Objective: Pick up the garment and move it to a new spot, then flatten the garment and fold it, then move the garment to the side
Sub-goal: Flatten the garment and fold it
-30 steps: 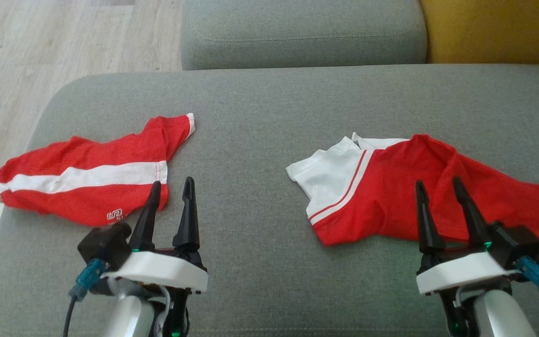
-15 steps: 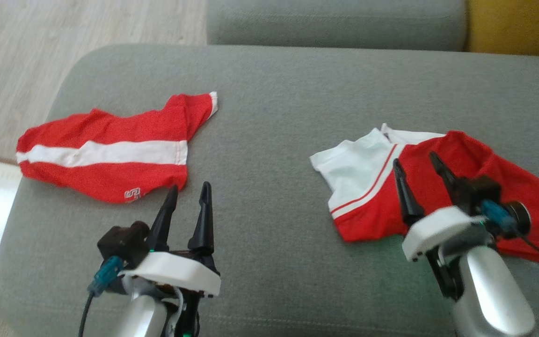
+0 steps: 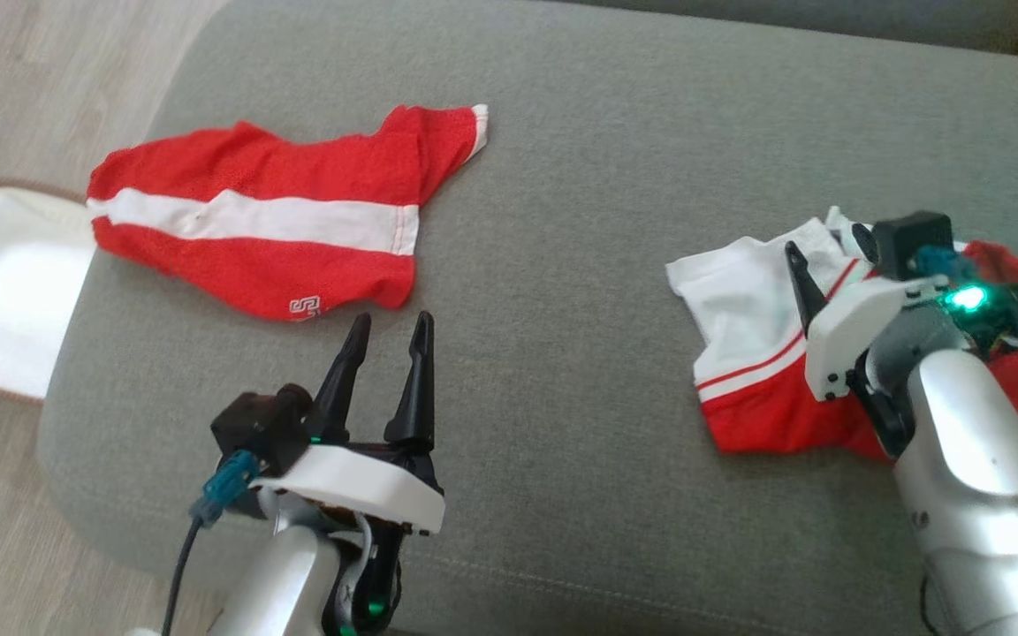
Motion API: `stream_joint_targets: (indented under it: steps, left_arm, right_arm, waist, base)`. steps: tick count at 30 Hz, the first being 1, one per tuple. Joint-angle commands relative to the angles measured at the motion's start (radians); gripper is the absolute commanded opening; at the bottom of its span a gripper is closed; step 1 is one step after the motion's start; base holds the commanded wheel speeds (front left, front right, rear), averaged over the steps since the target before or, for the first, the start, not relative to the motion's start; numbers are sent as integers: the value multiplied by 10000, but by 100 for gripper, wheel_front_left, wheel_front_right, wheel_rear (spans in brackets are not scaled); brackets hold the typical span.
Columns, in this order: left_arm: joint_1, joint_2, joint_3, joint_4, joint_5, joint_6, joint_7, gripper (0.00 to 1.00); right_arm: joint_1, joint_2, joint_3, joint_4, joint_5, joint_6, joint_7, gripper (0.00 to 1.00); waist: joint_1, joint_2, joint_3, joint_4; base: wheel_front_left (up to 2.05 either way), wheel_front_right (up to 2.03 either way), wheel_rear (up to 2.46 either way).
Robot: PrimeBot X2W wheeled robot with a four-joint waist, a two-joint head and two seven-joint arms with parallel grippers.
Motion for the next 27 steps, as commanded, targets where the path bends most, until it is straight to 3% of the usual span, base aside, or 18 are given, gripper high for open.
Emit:
stream_joint_targets:
  steps: [1, 6, 7, 8, 9, 17, 27]
  left_arm:
    - [-421, 26, 271, -326, -41, 29, -78, 100]
    - [-518, 26, 259, -315, -65, 59, -78, 100]
    - [-536, 26, 260, -313, -66, 66, -78, 100]
    - [-554, 26, 259, -311, -64, 71, -78, 100]
    - [-574, 26, 260, -307, -61, 75, -78, 100]
    - [-710, 26, 274, -290, -26, 88, -78, 100]
    - [-766, 26, 270, -312, -84, 84, -78, 100]
  right_arm:
    - [-454, -121, 425, -82, 145, 75, 130, 100]
    - [-852, -512, 1237, 521, 786, 75, 590, 100]
    - [-910, -544, 1311, 606, 968, 75, 665, 87]
    - [-962, -551, 1389, 660, 1173, 75, 707, 10]
    - [-1012, -545, 1468, 703, 1408, 75, 755, 0]
    - [-1471, -783, 2033, 636, 2621, 75, 817, 0]
    - [-2132, -927, 1722, 332, 2828, 75, -630, 0]
  waist:
    - [0, 0, 159, 154]
    - [0, 0, 257, 189]
    - [0, 0, 269, 177]
    - [0, 0, 280, 163]
    - [0, 0, 288, 148]
    - [0, 0, 323, -25]
    - [0, 0, 269, -11]
  base:
    - [0, 0, 0]
    - [0, 0, 0]
    - [0, 0, 0]
    - [0, 0, 0]
    - [0, 0, 0]
    - [0, 0, 0]
    - [0, 0, 0]
